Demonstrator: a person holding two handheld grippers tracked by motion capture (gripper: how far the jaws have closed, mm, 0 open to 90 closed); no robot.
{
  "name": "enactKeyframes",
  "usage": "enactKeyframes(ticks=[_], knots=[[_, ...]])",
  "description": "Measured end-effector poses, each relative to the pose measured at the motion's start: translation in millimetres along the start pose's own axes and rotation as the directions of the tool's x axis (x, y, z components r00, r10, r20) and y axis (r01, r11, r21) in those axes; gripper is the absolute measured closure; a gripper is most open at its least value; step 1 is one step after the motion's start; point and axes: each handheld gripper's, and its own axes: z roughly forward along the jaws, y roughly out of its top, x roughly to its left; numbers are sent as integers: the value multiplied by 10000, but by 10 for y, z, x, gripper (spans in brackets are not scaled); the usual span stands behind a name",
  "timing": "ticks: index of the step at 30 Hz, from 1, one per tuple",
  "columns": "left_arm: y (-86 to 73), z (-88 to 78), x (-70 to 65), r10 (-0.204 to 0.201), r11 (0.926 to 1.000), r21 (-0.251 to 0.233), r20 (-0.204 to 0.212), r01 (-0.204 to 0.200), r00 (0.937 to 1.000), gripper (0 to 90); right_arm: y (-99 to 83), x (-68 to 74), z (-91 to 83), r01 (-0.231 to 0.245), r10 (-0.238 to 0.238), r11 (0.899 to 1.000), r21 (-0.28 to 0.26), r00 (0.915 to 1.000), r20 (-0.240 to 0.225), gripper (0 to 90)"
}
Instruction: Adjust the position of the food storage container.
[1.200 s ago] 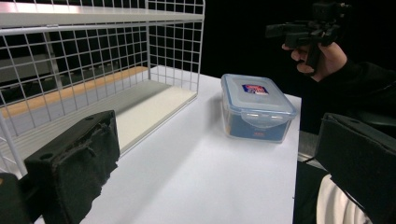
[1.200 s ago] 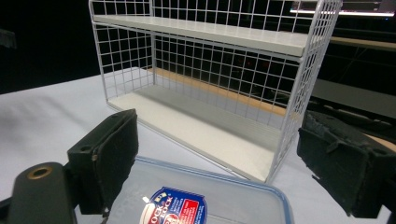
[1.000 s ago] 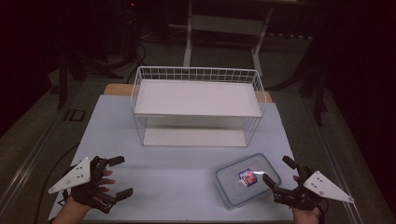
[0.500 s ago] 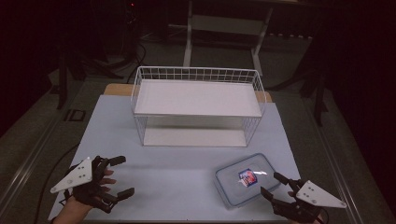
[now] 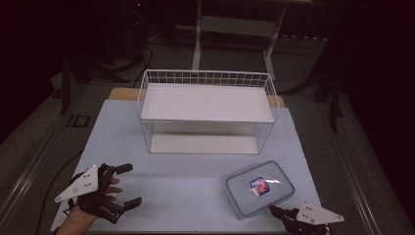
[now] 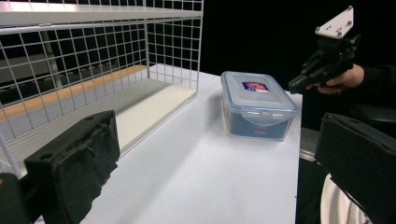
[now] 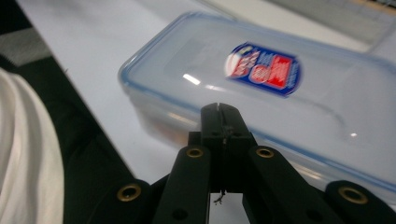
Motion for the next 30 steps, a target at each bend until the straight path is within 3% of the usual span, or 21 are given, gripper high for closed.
enactKeyframes(ticks=[8, 30], knots=[[-2, 1, 16, -32, 10000, -25, -17, 32, 10000, 0, -21, 16, 127, 106, -82, 9993, 372, 9979, -636, 900], [4, 8, 8, 17, 10000, -34, -12, -17, 10000, 0, 195, -115, 484, 678, -667, 9974, 236, 9968, -442, 900]])
